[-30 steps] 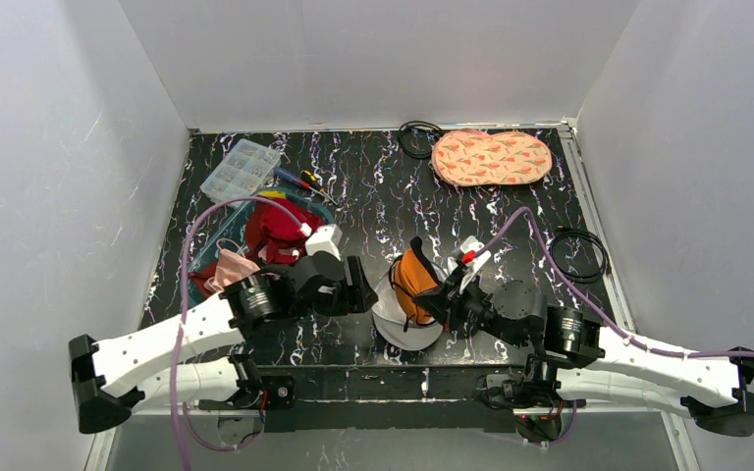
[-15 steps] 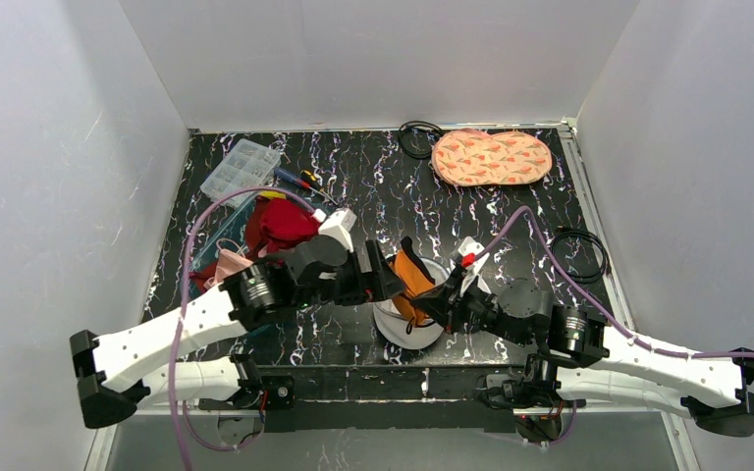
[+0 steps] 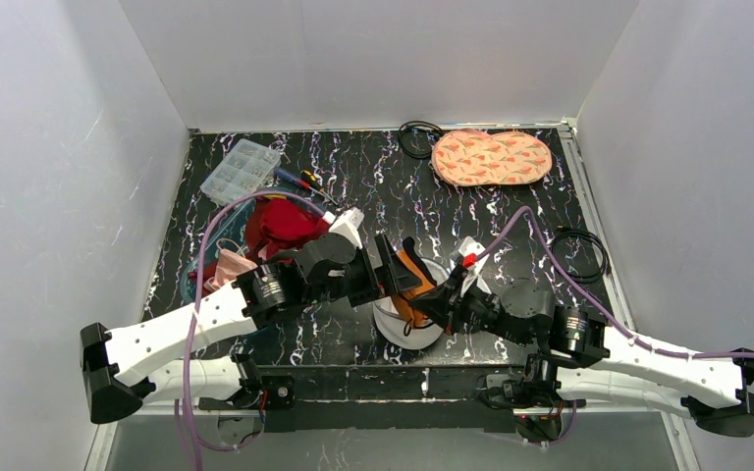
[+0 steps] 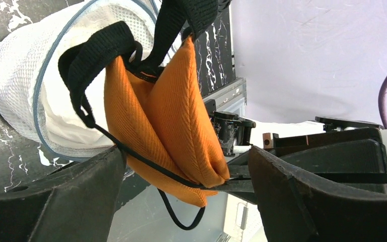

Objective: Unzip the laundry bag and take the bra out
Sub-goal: Pick up the bra from the laundry bag.

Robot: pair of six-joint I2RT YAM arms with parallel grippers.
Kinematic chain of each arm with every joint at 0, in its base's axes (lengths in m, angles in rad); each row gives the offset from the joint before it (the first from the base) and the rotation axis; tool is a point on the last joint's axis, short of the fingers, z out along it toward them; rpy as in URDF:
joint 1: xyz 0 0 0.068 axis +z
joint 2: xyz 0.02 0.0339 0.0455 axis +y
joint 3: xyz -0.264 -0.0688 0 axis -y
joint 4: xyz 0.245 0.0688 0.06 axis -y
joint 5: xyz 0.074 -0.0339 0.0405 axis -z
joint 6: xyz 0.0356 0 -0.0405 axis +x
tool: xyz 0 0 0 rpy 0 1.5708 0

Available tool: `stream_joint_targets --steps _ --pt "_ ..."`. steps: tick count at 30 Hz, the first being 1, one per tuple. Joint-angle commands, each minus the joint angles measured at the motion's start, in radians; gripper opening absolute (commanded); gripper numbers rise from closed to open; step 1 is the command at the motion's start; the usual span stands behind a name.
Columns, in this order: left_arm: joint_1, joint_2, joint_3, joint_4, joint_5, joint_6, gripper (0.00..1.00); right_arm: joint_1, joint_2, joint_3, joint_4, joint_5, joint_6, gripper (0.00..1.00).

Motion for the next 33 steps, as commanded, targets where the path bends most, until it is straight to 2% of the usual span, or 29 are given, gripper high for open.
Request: stream_joint_targets --steps 1,8,12,16,17,18,21,23,24,29,33 --pt "0.001 0.010 -0.024 0.003 -0.009 -0.051 0.84 -0.002 0.004 0.019 0.072 -0.016 -0.012 0.01" --pt "0.001 -0.005 -0.066 0.021 -0.035 -0.075 0.56 -0.002 0.020 0.030 0.087 -0.052 -0.009 0.01" --pt "0.001 -0.009 -0.071 0.021 -0.042 -0.075 0.34 -0.002 0.026 0.038 0.087 -0.072 -0.001 0.01" --pt "0.001 -0.016 -0.082 0.032 -0.046 -0.072 0.17 -0.002 0.035 0.049 0.088 -0.098 0.011 0.01" --pt "0.000 -0.018 -0.083 0.032 -0.048 -0.072 0.12 -0.002 0.038 0.053 0.088 -0.104 0.016 0.05" --pt "0.001 -0.021 -0.083 0.033 -0.051 -0.068 0.09 -0.003 0.039 0.058 0.090 -0.113 0.019 0.16" --pt "0.001 -0.033 -0.083 0.026 -0.065 -0.065 0.00 -0.002 0.043 0.080 0.093 -0.148 0.036 0.61" --pt "0.001 -0.044 -0.081 0.015 -0.081 -0.059 0.00 -0.003 0.047 0.115 0.081 -0.174 0.049 0.81" --pt "0.001 -0.053 -0.078 0.003 -0.090 -0.054 0.00 -0.002 0.050 0.138 0.067 -0.185 0.054 0.96" --pt "0.001 -0.131 -0.036 -0.094 -0.184 0.009 0.00 -0.002 0.013 0.264 0.011 -0.186 0.043 0.99" --pt "0.004 -0.265 0.038 -0.266 -0.407 0.103 0.00 -0.003 -0.044 0.290 -0.024 -0.048 0.043 0.99"
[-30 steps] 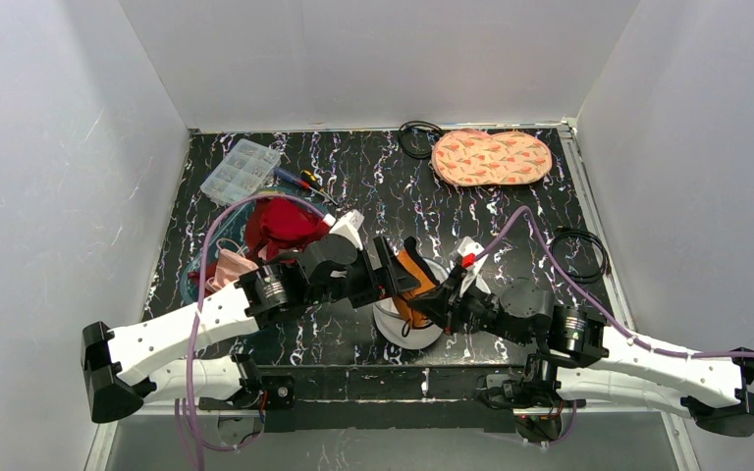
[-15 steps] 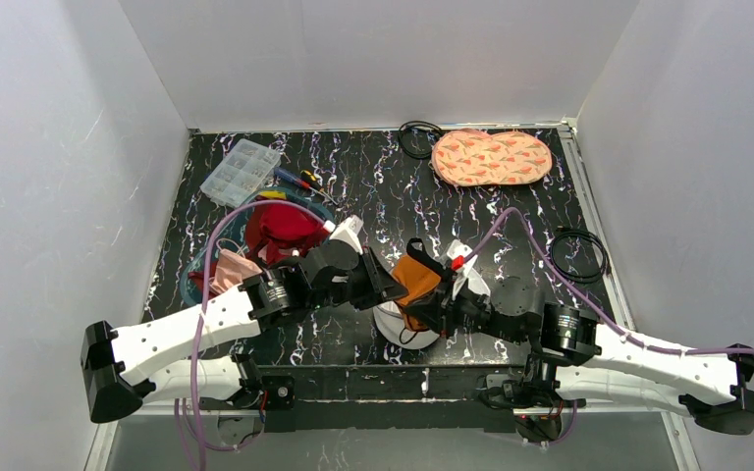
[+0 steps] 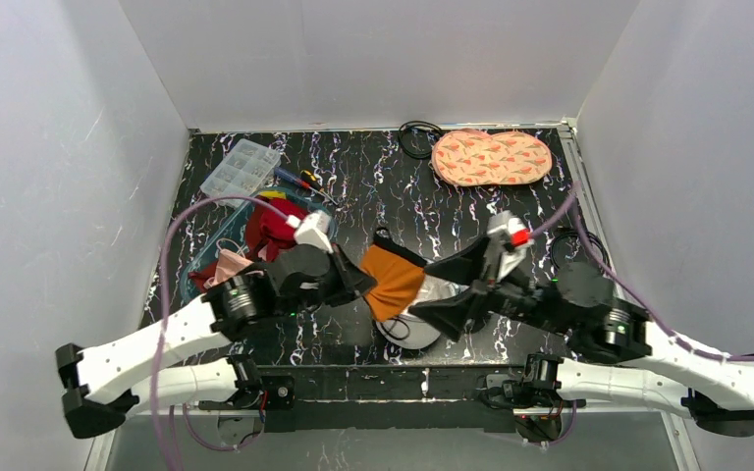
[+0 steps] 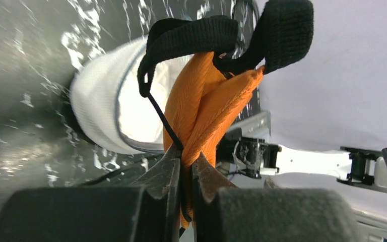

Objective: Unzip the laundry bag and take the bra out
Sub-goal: Pick up the bra from the laundry bag, then place the bra in the bin.

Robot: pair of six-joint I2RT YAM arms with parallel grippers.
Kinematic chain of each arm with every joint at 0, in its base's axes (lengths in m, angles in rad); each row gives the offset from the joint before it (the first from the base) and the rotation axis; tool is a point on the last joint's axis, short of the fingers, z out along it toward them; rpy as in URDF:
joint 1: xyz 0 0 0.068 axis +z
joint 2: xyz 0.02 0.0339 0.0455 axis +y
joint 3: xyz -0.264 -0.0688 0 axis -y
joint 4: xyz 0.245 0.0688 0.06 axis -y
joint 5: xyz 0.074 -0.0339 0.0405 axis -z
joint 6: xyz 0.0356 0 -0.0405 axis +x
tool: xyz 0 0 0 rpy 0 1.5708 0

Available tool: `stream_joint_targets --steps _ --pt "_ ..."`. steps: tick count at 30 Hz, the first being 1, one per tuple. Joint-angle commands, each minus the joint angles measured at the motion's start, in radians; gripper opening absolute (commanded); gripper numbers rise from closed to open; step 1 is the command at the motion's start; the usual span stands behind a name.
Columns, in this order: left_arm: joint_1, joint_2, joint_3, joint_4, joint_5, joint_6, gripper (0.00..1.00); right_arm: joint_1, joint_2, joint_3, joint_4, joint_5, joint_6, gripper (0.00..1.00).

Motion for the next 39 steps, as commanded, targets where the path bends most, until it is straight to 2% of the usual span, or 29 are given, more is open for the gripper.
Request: stream_joint_targets --steps 1,4,9,11,14,18,21,25,28,33,35,37,39 --pt "0.005 -0.188 0.107 -0.213 -0.330 0.129 0.00 -0.001 -0.079 0.038 -0.017 0.149 -0.002 0.99" --pt "0.013 -0.334 0.117 -0.268 -0.529 0.230 0.00 -0.002 -0.118 -0.043 -0.015 0.242 0.028 0.99" --pt "0.017 -0.440 0.155 -0.330 -0.723 0.455 0.00 -0.001 -0.125 -0.190 0.063 0.209 0.070 0.99" --pt "0.017 -0.442 0.178 -0.362 -0.739 0.479 0.00 -0.001 -0.092 -0.209 0.078 0.191 0.080 0.99" --pt "0.016 -0.413 0.183 -0.316 -0.690 0.546 0.00 -0.002 -0.032 -0.213 0.095 0.171 0.082 0.99" --pt "0.033 -0.269 0.257 -0.317 -0.643 0.601 0.00 -0.001 0.025 -0.216 0.140 0.164 0.086 0.99" --pt "0.169 -0.186 0.294 -0.269 -0.480 0.646 0.00 -0.001 0.049 -0.221 0.169 0.154 0.092 0.99" --pt "0.559 -0.098 0.300 -0.237 -0.093 0.604 0.00 -0.001 0.062 -0.231 0.212 0.125 0.106 0.99" --pt "0.757 -0.058 0.224 -0.157 0.143 0.520 0.00 -0.001 0.051 -0.245 0.229 0.116 0.118 0.99" --pt "1.003 0.019 0.079 -0.028 0.453 0.385 0.00 -0.001 0.023 -0.259 0.230 0.094 0.131 0.99" --pt "1.086 0.066 0.010 0.074 0.585 0.312 0.00 -0.002 0.012 -0.265 0.228 0.091 0.132 0.99" --pt "1.154 0.090 -0.041 0.163 0.643 0.272 0.00 -0.001 -0.004 -0.273 0.226 0.091 0.134 0.99" --pt "1.180 0.111 -0.053 0.166 0.636 0.290 0.00 -0.001 -0.018 -0.279 0.221 0.092 0.138 0.99"
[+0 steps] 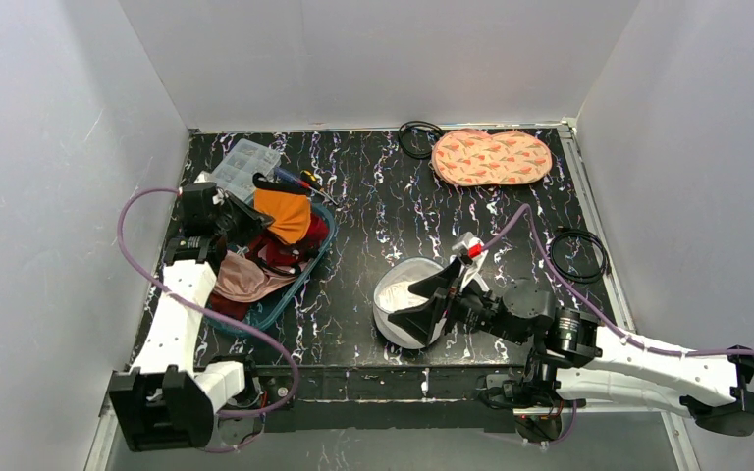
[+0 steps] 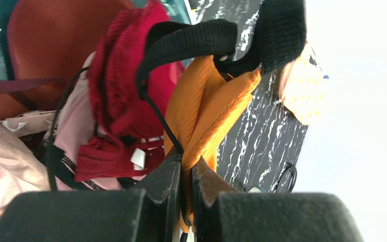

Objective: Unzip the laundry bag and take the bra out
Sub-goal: Place the bra in the bin.

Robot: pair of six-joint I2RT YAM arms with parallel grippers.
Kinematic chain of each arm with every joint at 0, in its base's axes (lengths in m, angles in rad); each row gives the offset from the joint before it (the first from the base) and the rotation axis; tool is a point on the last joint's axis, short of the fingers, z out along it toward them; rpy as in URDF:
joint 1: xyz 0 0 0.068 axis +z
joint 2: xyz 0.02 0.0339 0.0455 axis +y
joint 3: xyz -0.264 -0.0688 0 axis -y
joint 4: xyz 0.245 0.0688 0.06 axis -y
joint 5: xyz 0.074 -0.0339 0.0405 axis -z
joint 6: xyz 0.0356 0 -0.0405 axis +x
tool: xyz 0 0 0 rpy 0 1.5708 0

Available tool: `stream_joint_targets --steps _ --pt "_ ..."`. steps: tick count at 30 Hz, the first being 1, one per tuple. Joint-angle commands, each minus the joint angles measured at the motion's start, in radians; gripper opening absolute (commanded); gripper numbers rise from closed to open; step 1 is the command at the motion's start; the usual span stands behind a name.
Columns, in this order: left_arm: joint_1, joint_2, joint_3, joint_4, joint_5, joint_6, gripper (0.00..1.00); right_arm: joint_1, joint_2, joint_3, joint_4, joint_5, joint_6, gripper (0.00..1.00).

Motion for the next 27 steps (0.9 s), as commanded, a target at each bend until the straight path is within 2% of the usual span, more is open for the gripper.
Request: stream_joint_targets --steps 1,5,13,20,24,27 --pt "0.079 0.030 -0.036 0.108 0.183 -0.051 0.00 -0.001 -0.045 -0.021 0.050 -0.008 0.014 0.99" --pt "0.114 0.067 -0.083 0.079 0.159 -0.023 0.00 -0.001 -0.069 -0.041 0.050 0.002 0.017 0.99" --pt "0.138 0.107 -0.170 -0.033 -0.033 0.009 0.00 -0.002 -0.067 -0.041 0.043 0.013 0.023 0.98" --pt "0.147 0.145 -0.148 -0.151 -0.169 0.014 0.01 -0.001 -0.070 -0.044 0.040 0.012 0.028 0.99" --pt "0.148 0.157 -0.107 -0.218 -0.181 0.018 0.21 -0.001 -0.072 -0.041 0.029 0.035 0.034 0.99" --pt "0.148 0.103 -0.075 -0.255 -0.157 0.022 0.46 -0.001 -0.077 -0.028 0.014 0.047 0.030 0.99"
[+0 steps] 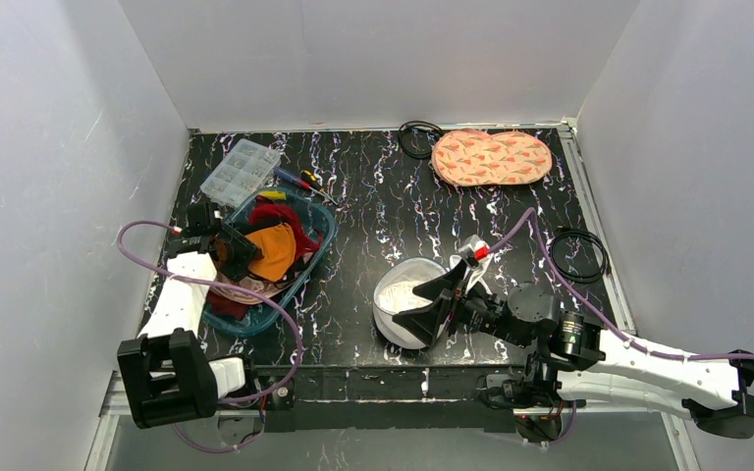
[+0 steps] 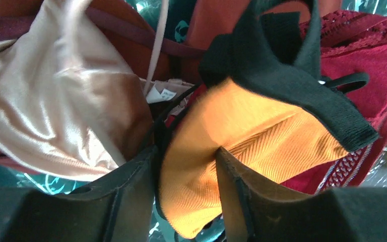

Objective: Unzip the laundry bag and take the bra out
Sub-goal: Place the bra in the bin.

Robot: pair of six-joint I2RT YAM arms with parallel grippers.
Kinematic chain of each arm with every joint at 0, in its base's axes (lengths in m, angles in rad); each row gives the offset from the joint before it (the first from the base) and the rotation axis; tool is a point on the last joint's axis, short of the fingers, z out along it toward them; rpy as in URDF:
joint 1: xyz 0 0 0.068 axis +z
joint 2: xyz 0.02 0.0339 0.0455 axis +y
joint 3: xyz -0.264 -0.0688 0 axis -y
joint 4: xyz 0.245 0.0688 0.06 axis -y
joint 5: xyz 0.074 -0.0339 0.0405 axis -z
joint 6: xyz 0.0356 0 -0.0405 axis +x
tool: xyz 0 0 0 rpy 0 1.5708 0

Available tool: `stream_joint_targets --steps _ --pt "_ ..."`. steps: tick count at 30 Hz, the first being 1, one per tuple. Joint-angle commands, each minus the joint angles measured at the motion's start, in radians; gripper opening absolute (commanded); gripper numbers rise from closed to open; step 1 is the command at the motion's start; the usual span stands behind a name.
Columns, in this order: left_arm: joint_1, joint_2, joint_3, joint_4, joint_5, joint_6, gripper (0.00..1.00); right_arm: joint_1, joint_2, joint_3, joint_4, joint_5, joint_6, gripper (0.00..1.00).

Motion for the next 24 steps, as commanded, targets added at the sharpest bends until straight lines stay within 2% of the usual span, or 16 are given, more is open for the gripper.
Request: stream_joint_targets --steps 1,3,5,8,10,13,15,17,18,24 --pt "0.007 -0.083 0.074 -0.129 -0.013 0.022 0.52 -0.001 -0.018 0.022 0.005 0.035 0.003 0.99" --pt "0.007 -0.136 0.102 -0.159 0.006 0.029 0.60 -0.001 -0.015 0.032 0.005 0.033 -0.002 0.99" --pt "0.007 -0.189 0.140 -0.202 0.022 0.036 0.63 -0.001 -0.010 0.039 0.005 0.026 -0.002 0.99" --pt "0.006 -0.273 0.180 -0.234 0.053 0.039 0.63 -0.001 -0.003 0.039 0.005 0.012 -0.003 0.99" --pt "0.005 -0.324 0.181 -0.201 0.119 0.028 0.60 -0.001 0.004 0.033 0.008 0.002 -0.004 0.99" --pt "0.004 -0.352 0.132 -0.073 0.253 -0.001 0.46 -0.002 0.021 0.021 0.023 -0.003 -0.004 0.99" --pt "0.002 -0.315 0.092 -0.013 0.287 -0.009 0.28 -0.001 0.032 0.016 0.031 0.007 0.002 0.99" --pt "0.002 -0.256 0.060 0.030 0.287 -0.005 0.06 -0.001 0.040 0.010 0.033 0.026 0.011 0.99" --pt "0.002 -0.222 0.046 0.050 0.289 -0.008 0.00 -0.001 0.042 0.007 0.032 0.034 0.016 0.99" --pt "0.003 -0.068 -0.034 0.174 0.272 -0.055 0.00 -0.002 0.026 -0.006 0.005 0.077 0.031 0.98"
